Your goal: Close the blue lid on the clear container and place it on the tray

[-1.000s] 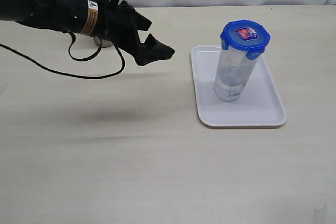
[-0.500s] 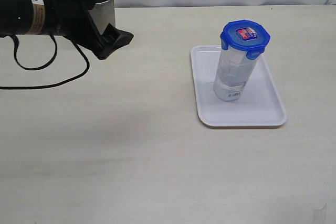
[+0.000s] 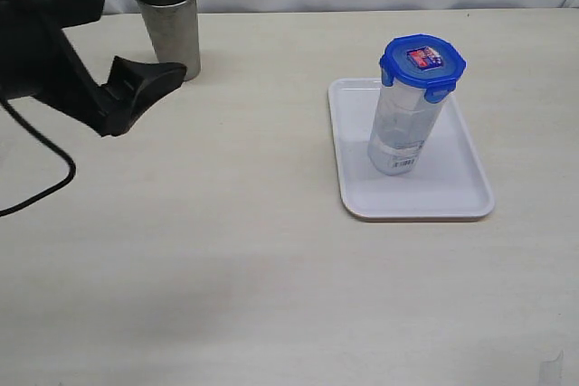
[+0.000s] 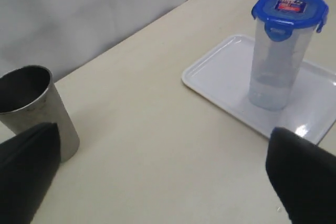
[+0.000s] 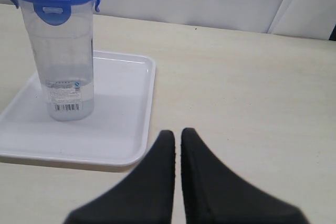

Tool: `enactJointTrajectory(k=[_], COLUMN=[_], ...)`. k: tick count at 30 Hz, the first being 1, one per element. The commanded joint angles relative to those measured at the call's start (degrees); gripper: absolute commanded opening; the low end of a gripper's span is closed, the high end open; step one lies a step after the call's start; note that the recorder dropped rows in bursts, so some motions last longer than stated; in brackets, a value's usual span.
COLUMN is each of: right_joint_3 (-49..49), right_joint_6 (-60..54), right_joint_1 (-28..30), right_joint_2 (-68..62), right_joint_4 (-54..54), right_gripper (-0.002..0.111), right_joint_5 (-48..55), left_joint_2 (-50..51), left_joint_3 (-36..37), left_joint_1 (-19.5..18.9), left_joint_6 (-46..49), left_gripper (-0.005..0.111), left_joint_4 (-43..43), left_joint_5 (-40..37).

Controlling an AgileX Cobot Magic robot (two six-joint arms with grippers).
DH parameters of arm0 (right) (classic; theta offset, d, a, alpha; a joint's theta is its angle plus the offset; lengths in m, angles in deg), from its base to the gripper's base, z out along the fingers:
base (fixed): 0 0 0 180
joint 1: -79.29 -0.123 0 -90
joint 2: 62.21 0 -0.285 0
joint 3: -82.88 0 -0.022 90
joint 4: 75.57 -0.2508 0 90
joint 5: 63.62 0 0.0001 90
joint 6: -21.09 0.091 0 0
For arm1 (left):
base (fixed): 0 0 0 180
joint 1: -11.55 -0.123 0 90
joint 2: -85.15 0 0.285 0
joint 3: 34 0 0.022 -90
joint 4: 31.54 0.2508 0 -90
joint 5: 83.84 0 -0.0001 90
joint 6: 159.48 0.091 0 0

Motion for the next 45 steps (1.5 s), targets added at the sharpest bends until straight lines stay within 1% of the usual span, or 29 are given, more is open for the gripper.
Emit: enactJointTrajectory(k=[1,2,5,6,7,10,12,14,17,45], right_joint_3=[-0.08,-0.08,-0.08,-0.08,-0.08,-0.08,-0.08,-0.08,-0.08,-0.08], right_joint_6=[-0.08,-0.08,-0.08,-0.08,-0.08,-0.08,-0.08,-0.08,-0.08,-0.08], right_joint_1=[0.34,0.34,0.34,0.34,0.34,0.34,0.34,0.34,0.34,0.34], right_joint_2=[0.29,0.29,0.29,0.29,0.29,0.29,0.29,0.29,0.29,0.29], right_joint_4=[-0.46,-0.46,-0.46,-0.46,-0.46,-0.46,-0.46,-0.46,-0.46,-0.46], right_gripper=[0.004,0.004,0.004,0.004,0.004,0.004,0.004,0.004,0.004,0.004], right_joint_5=[-0.12,-0.12,-0.12,-0.12,-0.12,-0.12,-0.12,-0.12,-0.12,-0.12], left_joint_2=[-8.29,-9.92,-20.27,-21.79,-25.45,-31.72,-37.80,-42.26,-46.40,-47.35], left_joint_3=[4.39,5.18,9.73,10.41,12.04,14.63,16.73,18.04,19.35,19.35], left_joint_1=[-0.11,-0.11,-0.11,-0.11,-0.11,-0.11,-0.11,-0.11,-0.11,-0.11], left_joint_6=[-0.15,-0.15,-0.15,-0.15,-0.15,-0.25,-0.25,-0.35,-0.35,-0.35], left_gripper=[0.105,0.105,0.105,0.105,0.105,0.105,0.105,0.105,0.105,0.105], left_joint_4=[-1.85,-1.85,-4.50,-4.63,-4.63,-6.64,-7.97,-9.38,-9.28,-8.91], left_joint_5=[-0.10,-0.10,-0.10,-0.10,-0.37,-0.37,-0.37,-0.37,-0.37,0.19])
